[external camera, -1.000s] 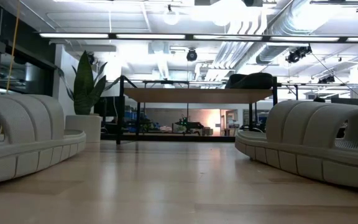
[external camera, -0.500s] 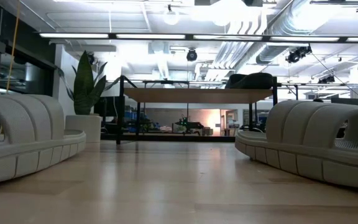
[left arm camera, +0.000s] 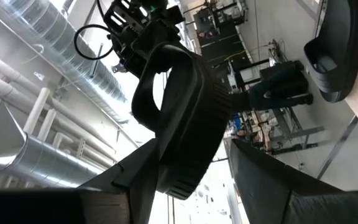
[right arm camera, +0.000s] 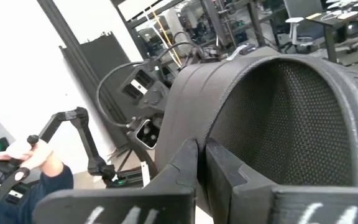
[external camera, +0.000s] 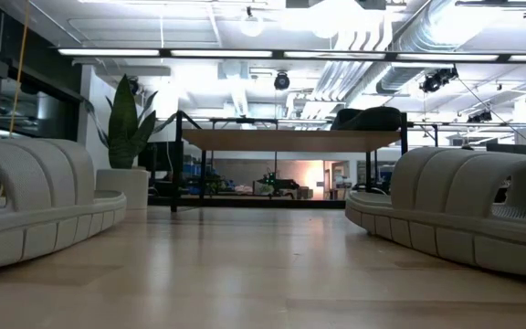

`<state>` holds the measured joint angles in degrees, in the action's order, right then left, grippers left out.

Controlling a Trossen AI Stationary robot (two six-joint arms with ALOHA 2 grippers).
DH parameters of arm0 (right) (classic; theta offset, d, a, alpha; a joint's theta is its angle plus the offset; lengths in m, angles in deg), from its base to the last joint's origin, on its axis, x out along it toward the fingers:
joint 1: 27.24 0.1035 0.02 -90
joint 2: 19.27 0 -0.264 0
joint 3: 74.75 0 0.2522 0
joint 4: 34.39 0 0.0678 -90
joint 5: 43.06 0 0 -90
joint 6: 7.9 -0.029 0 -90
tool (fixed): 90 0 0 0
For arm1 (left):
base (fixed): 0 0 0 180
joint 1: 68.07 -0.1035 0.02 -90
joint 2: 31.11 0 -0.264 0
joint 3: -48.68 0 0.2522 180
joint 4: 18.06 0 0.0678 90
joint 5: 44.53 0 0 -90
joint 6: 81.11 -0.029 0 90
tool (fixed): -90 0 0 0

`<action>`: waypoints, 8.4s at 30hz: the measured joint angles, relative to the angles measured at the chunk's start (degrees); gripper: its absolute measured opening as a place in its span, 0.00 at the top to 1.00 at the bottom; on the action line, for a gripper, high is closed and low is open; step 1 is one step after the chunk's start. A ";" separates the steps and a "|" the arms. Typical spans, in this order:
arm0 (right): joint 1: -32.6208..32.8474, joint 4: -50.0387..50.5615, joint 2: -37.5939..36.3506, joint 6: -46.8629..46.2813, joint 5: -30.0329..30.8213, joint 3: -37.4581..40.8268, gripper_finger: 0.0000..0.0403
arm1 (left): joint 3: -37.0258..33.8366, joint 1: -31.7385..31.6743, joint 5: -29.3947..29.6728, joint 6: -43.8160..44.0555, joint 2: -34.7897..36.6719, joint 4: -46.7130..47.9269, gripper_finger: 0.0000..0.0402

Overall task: Pick and place slides into the shelf
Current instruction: Put the black slide on the shelf

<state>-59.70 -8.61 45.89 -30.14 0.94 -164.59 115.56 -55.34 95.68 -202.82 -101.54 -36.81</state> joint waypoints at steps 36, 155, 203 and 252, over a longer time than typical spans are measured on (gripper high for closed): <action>9.23 -0.24 2.32 4.30 8.06 0.02 1.00 | -0.11 0.07 0.27 5.33 -0.07 4.47 0.82; 32.20 43.05 -7.78 19.67 85.18 0.07 0.52 | 28.48 -10.91 16.41 52.21 -38.97 1.05 0.87; 32.18 44.98 -7.74 17.69 81.30 0.07 0.52 | 28.46 -16.90 24.59 70.83 -46.05 5.31 0.87; 32.20 46.87 -5.75 16.70 79.70 0.02 0.52 | 40.72 -17.59 23.29 81.72 -57.40 19.72 0.87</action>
<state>-27.50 38.26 40.15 -13.45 80.64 -164.57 156.28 -72.93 118.97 -121.10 -158.94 -17.09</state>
